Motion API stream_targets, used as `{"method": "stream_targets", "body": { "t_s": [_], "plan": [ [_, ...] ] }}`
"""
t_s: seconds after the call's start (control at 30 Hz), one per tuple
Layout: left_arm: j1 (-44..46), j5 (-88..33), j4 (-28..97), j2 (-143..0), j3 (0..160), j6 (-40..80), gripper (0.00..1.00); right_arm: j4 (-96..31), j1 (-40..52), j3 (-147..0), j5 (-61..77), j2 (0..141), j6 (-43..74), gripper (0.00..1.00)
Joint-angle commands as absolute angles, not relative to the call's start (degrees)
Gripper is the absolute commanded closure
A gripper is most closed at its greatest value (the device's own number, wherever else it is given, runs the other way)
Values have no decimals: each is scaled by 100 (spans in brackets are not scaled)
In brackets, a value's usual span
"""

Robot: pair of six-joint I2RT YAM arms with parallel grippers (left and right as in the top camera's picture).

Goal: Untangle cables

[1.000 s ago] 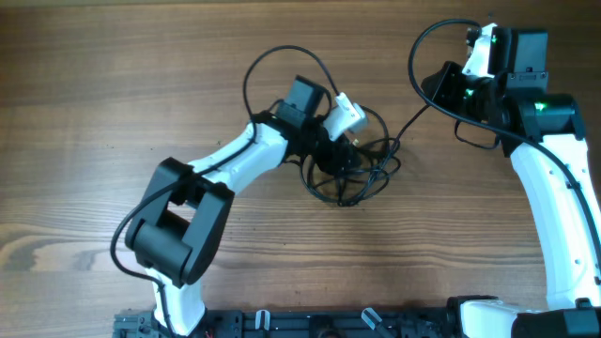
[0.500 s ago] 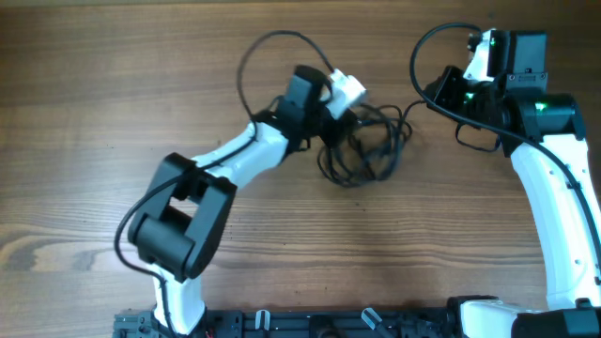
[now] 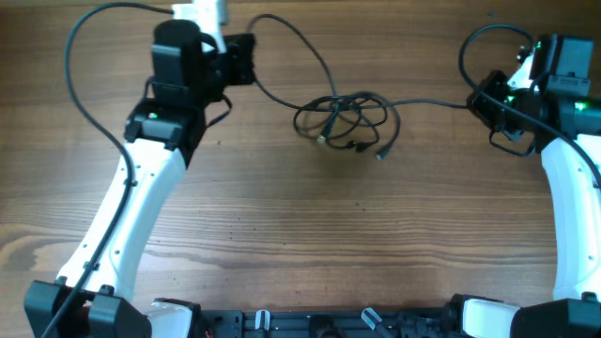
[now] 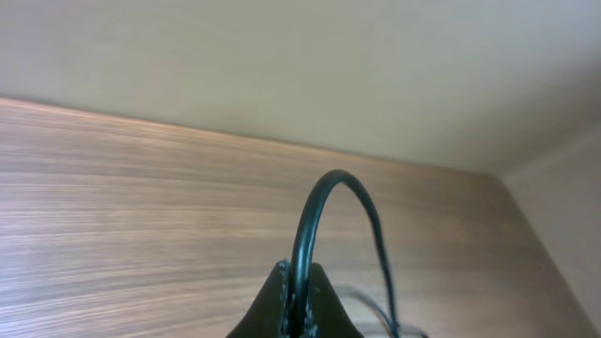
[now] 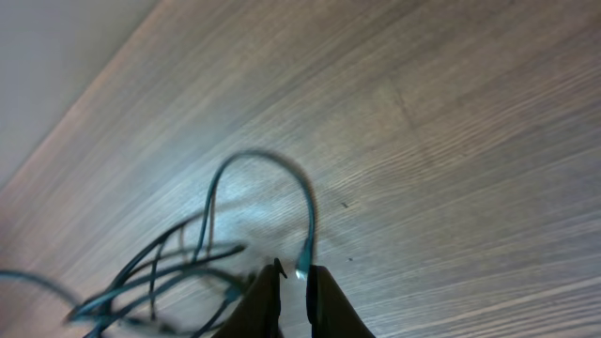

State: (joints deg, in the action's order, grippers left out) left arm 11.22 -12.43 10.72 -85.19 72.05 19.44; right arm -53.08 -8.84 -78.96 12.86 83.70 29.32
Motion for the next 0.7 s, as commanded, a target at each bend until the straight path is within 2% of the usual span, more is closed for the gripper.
{"method": "stream_targets", "body": {
  "t_s": [0.0,0.2,0.27,0.37,0.5,0.57,0.6,0.63,0.67],
  "plan": [
    [532,-663,1498,-8357,7244,2043,96,-5417,-1129,-8014,1160,8750,2576,96],
    [-30,143,1621,-8359,7244,1990,96,-5391,-1173,-8014,1157,9338,2414,96],
    [-185,5,1527,-8359,7244,1975,96,-5382,-1170,-8014,1162,9465,2388,96],
    [-187,-987,1531,-8359,7244,1975,96,-5363,-1164,-8014,1562,9620,1815,96],
    [30,-2668,1553,-8359,7242,1979,96,-5411,-1114,-8014,3068,9631,311,94],
    [189,-3168,1551,-8359,7244,2025,96,-5457,-1061,-8016,3371,9631,5,79],
    [268,-3275,1557,-8359,7242,2034,96,-5457,-1009,-8020,3489,9612,-180,66],
    [351,-3297,1621,-8359,7242,2196,96,-5489,-945,-8064,3498,9588,-268,46],
    [412,-3297,1671,-8359,7242,2412,96,-5551,-880,-8145,3494,9566,-305,37]
  ]
}}
